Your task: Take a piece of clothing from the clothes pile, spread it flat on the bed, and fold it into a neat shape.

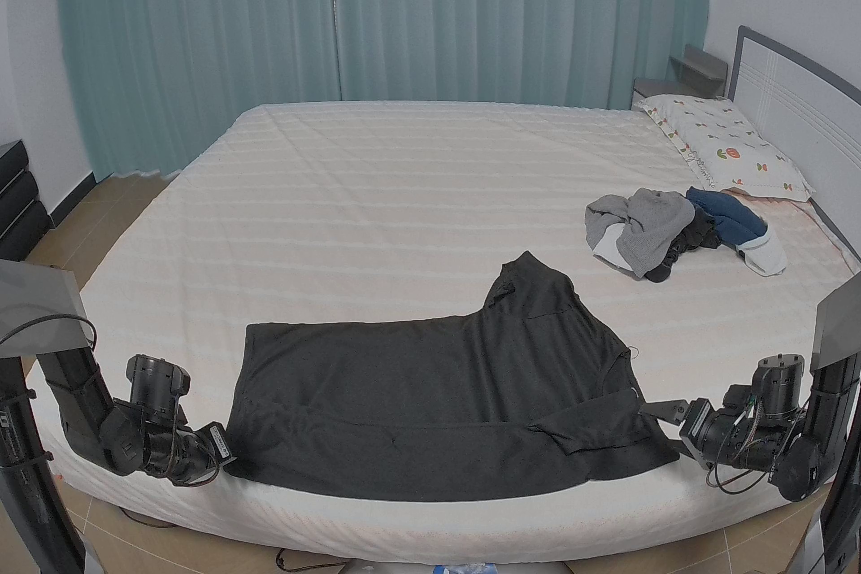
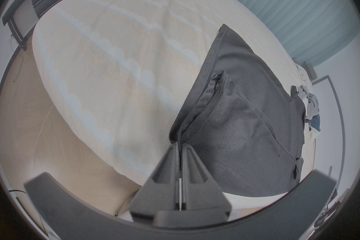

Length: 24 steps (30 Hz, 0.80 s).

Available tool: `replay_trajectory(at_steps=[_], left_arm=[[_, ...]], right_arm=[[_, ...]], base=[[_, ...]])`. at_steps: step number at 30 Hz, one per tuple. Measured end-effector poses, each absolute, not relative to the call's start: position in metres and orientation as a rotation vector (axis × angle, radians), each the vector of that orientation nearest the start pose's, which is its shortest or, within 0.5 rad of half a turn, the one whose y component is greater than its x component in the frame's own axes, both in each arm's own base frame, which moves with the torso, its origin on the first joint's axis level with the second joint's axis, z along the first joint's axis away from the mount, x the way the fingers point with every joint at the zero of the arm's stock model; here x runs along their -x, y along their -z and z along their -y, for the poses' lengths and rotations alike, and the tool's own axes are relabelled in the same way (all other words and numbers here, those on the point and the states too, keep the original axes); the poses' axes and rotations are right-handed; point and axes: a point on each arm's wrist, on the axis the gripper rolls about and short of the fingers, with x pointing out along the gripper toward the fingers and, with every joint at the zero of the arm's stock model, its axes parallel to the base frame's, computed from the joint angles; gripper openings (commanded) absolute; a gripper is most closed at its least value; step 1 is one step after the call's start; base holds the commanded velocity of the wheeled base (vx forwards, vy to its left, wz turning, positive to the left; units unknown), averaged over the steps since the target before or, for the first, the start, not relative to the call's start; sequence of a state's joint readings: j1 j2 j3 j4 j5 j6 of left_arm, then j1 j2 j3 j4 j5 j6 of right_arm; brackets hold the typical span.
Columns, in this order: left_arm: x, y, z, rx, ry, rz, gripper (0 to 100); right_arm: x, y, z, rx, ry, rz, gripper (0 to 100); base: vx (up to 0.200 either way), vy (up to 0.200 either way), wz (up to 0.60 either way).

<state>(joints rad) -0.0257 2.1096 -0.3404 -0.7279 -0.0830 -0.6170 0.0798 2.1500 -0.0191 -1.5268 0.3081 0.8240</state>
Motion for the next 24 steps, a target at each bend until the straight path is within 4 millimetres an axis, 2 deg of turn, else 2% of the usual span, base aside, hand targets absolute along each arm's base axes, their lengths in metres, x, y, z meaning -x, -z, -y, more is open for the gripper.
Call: replay_trajectory(at_steps=[4, 17, 24], left_arm=[[-0.245, 0.018, 0.008, 0.577, -0.241, -1.039, 0], [-0.245, 0.019, 0.007, 0.578, -0.246, -1.04, 0], [-0.245, 0.02, 0.007, 0.58, -0.247, -1.043, 0]], right_arm=[[-0.212, 0.001, -0.029, -0.815, -0.099, -0.807, 100], [-0.203, 0.012, -0.035, -0.659, 0.064, -0.866, 100], [-0.21, 0.019, -0.041, -0.62, 0.098, -0.867, 100]], base=[[0.0, 0.0, 0.0], [0.0, 0.0, 0.0], [0.0, 0.0, 0.0]])
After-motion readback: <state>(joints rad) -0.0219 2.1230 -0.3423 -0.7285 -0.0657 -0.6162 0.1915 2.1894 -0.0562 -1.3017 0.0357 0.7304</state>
